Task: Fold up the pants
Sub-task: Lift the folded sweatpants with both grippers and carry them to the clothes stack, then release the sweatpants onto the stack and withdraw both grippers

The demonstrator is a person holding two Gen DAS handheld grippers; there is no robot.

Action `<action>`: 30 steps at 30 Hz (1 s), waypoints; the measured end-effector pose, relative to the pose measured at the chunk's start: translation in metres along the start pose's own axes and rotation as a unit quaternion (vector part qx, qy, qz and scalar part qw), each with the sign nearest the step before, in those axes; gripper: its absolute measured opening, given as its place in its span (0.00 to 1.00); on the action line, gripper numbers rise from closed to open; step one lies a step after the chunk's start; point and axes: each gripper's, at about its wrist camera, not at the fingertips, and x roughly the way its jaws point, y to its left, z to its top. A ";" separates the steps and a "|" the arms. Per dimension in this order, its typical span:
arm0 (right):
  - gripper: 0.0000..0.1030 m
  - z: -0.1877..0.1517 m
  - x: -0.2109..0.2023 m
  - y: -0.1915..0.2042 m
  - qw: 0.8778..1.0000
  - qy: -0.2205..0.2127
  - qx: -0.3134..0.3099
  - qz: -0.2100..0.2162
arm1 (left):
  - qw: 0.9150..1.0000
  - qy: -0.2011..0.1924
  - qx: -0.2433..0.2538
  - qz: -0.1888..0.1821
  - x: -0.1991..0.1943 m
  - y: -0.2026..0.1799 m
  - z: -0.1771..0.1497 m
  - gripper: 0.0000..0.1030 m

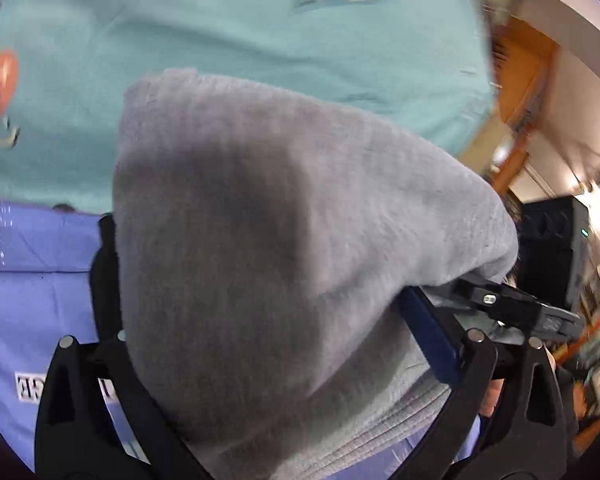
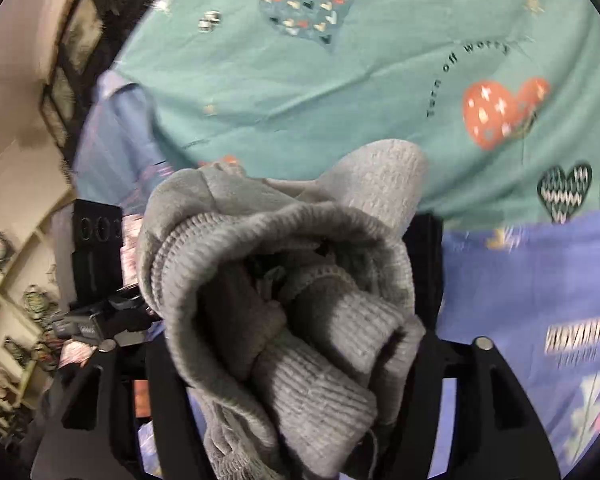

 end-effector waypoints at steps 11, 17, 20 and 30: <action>0.81 -0.029 0.071 -0.055 0.988 -0.077 -0.005 -0.132 | 0.991 -0.049 -0.124 0.023 -0.046 0.098 -0.037 0.96; 0.99 -0.104 -0.054 -0.005 0.982 -0.117 -0.035 -0.143 | 0.989 -0.089 -0.011 0.121 -0.160 0.000 -0.146 0.98; 0.99 -0.183 -0.092 0.008 0.977 -0.104 -0.049 -0.178 | 0.985 -0.066 0.018 0.160 -0.157 -0.044 -0.230 0.98; 0.99 -0.366 -0.108 -0.023 0.976 -0.100 0.018 -0.195 | 0.931 -0.144 0.145 0.302 -0.165 -0.085 -0.395 0.98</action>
